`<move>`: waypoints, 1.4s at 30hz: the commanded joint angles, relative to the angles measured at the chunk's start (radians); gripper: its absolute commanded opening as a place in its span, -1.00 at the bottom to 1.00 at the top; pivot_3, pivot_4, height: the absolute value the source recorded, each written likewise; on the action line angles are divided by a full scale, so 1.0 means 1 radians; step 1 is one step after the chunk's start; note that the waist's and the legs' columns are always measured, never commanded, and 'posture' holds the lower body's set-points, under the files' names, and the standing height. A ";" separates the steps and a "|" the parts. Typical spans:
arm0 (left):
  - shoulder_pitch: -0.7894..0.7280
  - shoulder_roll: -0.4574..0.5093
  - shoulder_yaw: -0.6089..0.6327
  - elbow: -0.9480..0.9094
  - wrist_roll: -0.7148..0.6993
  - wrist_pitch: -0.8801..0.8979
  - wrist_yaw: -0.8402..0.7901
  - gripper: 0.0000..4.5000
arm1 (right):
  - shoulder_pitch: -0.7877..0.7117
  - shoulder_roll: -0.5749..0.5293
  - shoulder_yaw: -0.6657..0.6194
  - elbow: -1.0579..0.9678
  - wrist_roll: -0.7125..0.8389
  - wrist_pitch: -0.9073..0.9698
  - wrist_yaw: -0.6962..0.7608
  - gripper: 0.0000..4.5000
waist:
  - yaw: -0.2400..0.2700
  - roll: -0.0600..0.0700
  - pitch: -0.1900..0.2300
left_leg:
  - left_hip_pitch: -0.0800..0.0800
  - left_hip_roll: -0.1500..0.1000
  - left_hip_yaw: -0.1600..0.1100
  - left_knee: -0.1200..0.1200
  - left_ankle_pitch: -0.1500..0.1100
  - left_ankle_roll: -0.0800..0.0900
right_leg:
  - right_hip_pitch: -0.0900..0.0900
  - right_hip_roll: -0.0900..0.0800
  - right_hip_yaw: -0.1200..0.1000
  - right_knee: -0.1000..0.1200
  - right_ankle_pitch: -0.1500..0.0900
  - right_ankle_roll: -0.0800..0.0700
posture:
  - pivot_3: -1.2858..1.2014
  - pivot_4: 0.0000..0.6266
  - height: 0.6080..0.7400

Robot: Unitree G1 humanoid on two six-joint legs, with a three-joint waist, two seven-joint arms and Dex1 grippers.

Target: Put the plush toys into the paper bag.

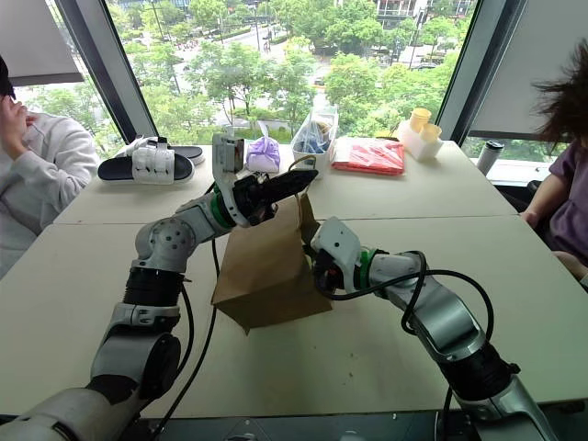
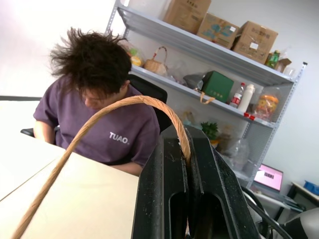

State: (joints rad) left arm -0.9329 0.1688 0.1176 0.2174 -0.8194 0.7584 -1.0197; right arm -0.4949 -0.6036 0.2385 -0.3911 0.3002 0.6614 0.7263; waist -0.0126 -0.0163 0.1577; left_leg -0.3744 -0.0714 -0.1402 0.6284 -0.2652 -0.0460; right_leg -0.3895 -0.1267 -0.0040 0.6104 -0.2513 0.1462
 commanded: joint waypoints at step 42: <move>0.055 0.079 0.017 -0.140 -0.107 0.072 0.009 -1.00 | 0.376 0.282 -0.622 0.108 0.570 0.231 -0.395 0.98 | 0.000 0.001 -0.001 | 0.001 0.001 0.002 0.000 -0.001 0.001 | 0.000 0.001 0.003 0.001 0.000 0.000 | 0.03 -0.52 1.00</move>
State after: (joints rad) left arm -0.8674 0.2407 0.1318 0.1135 -0.9072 0.8292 -1.0026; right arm -0.1189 -0.3384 -0.4055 -0.2828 0.8484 0.8830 0.3339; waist -0.0129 -0.0153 0.1572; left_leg -0.3732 -0.0706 -0.1385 0.6275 -0.2659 -0.0447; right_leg -0.3895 -0.1257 -0.0014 0.6111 -0.2514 0.1458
